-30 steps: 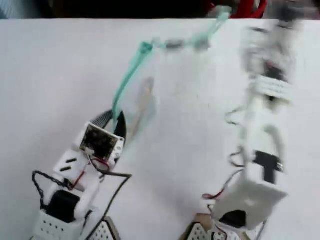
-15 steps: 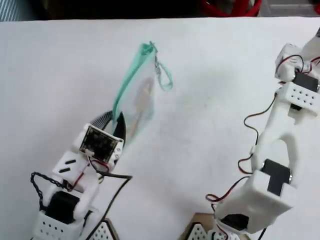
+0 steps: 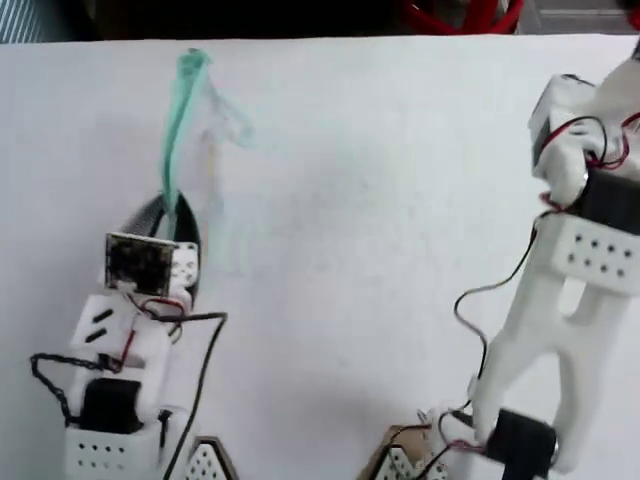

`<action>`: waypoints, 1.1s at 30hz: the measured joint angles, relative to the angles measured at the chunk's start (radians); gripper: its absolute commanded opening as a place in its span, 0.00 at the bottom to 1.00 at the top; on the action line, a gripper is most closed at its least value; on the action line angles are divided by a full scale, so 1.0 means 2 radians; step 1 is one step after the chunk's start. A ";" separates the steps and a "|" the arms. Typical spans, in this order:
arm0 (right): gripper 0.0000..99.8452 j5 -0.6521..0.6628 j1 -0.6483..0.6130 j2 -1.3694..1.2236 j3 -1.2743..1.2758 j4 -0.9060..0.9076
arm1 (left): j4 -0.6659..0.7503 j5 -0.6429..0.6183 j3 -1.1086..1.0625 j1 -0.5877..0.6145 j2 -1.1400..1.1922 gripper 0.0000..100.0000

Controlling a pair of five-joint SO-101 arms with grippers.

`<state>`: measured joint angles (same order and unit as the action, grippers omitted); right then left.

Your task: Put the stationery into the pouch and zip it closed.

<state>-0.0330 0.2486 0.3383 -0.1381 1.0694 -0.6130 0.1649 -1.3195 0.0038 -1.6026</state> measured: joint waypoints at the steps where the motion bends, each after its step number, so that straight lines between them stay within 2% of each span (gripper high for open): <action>1: 0.02 0.000 -0.008 0.016 0.000 0.018 | -0.009 0.010 0.020 0.001 0.000 0.02; 5: 0.02 0.000 -0.029 0.071 -0.002 0.088 | -0.063 0.075 0.120 0.002 0.034 0.02; 9: 0.02 0.000 -0.056 0.119 -0.002 0.166 | -0.081 0.168 0.199 -0.001 0.149 0.02; 14: 0.02 0.000 -0.071 0.205 0.025 0.213 | -0.082 0.153 0.282 -0.009 0.317 0.02; 18: 0.02 0.015 -0.072 0.295 0.104 0.213 | -0.035 0.154 0.290 -0.038 0.353 0.02; 25: 0.02 0.064 -0.073 0.477 0.285 0.155 | 0.084 0.232 0.167 -0.074 0.356 0.02; 30: 0.02 0.068 -0.074 0.553 0.407 0.114 | 0.196 0.256 0.041 -0.157 0.354 0.02; 33: 0.02 0.071 -0.073 0.561 0.451 0.104 | 0.231 0.256 -0.006 -0.190 0.354 0.05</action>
<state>0.1082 0.1028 1.4599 0.7641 1.2781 -0.1511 0.6774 -1.3318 -0.3767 -0.8938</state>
